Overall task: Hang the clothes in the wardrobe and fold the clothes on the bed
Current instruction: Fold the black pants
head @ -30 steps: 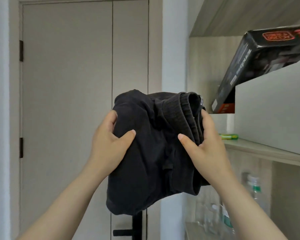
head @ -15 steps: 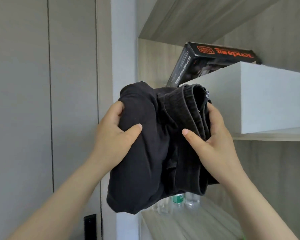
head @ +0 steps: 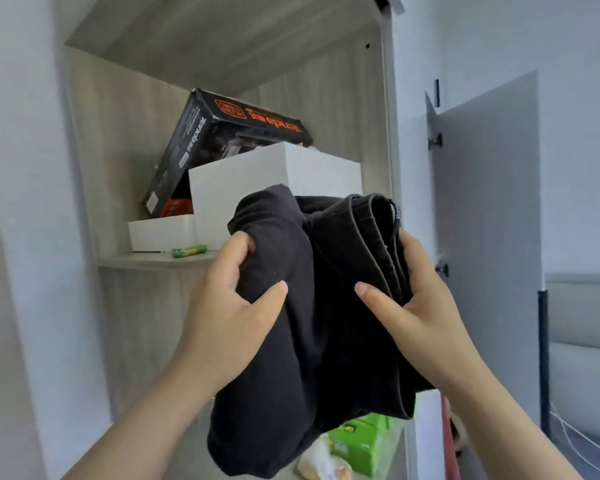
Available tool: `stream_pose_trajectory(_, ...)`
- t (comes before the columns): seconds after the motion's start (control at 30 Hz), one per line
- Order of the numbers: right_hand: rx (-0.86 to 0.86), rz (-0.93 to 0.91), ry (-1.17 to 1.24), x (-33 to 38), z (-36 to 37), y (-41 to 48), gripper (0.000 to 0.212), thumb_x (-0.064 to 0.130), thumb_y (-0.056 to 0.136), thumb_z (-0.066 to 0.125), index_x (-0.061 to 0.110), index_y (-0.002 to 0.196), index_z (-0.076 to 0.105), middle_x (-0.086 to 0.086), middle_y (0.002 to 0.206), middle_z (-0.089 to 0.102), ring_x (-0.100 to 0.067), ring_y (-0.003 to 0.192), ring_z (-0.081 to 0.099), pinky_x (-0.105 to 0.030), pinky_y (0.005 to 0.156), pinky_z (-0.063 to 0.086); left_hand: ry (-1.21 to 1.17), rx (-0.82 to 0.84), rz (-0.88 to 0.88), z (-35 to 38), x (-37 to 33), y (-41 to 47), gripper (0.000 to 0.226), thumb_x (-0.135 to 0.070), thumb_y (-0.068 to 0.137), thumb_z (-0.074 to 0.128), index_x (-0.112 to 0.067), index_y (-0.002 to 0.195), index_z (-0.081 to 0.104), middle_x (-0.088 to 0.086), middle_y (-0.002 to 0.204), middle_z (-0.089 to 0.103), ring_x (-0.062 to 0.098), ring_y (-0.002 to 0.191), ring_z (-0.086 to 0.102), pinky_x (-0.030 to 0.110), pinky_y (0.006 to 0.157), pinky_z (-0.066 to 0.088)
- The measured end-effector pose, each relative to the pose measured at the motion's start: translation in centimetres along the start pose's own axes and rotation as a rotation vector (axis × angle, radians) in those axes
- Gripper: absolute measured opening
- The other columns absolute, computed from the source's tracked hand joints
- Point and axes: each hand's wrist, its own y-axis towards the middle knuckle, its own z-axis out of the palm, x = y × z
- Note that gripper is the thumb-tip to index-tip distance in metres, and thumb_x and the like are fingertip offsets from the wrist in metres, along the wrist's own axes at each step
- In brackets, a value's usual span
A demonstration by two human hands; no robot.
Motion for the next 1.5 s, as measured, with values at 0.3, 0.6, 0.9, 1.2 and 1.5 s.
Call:
stream_pose_trajectory(0.3, -0.123, 0.021, -0.165, -4.3, -12.8, 0.0, 0.066, 0.013, 0.088, 0.068, 0.051, 0.133, 0.038, 0.039, 0.118, 0.056, 0.015, 0.107, 0.055, 0.001, 0.08, 0.041, -0.124, 0.087, 0.015, 13.7, -1.8, 2.1, 0.025, -0.024, 0.078, 0.064, -0.033, 0.1, 0.056, -0.005, 0.09, 0.066, 0.027, 0.076, 0.062, 0.034, 0.07, 0.055)
stream_pose_trajectory(0.6, -0.227, 0.069, -0.34, -7.7, -21.4, -0.5, 0.064, 0.016, 0.084, 0.067, 0.04, 0.138, 0.04, 0.03, 0.12, 0.06, 0.01, 0.109, 0.057, -0.004, 0.084, 0.043, -0.283, 0.185, 0.038, 24.2, -2.0, 4.0, 0.021, -0.012, 0.081, 0.068, -0.025, 0.09, 0.054, 0.007, 0.083, 0.062, 0.033, 0.073, 0.057, 0.032, 0.066, 0.048)
stream_pose_trajectory(0.9, -0.317, 0.113, -0.492, -11.7, -23.8, 2.1, 0.068, 0.012, 0.086, 0.068, 0.036, 0.141, 0.038, 0.03, 0.123, 0.057, 0.011, 0.112, 0.055, -0.005, 0.087, 0.043, -0.389, 0.229, 0.051, 30.7, 1.0, 7.3, 0.021, -0.013, 0.081, 0.067, -0.026, 0.092, 0.054, 0.002, 0.085, 0.063, 0.028, 0.074, 0.06, 0.034, 0.069, 0.051)
stream_pose_trajectory(1.2, -0.384, 0.178, -0.64, -15.7, -25.5, 5.2, 0.073, 0.018, 0.084, 0.068, 0.038, 0.145, 0.032, 0.029, 0.126, 0.056, 0.008, 0.114, 0.054, -0.022, 0.096, 0.043, -0.503, 0.278, 0.029, 36.8, 4.5, 11.0, 0.028, -0.012, 0.082, 0.067, -0.033, 0.095, 0.054, -0.007, 0.088, 0.062, 0.023, 0.075, 0.059, 0.025, 0.071, 0.051)
stream_pose_trajectory(1.5, -0.349, 0.206, -0.66, -21.4, -30.1, 8.3, 0.072, 0.019, 0.086, 0.067, 0.035, 0.147, 0.032, 0.024, 0.134, 0.053, 0.008, 0.117, 0.052, -0.021, 0.098, 0.042, -0.488, 0.23, -0.003, 44.3, 7.0, 13.3, 0.033, -0.017, 0.083, 0.069, -0.042, 0.096, 0.051, -0.026, 0.094, 0.06, 0.007, 0.084, 0.058, 0.004, 0.065, 0.047)
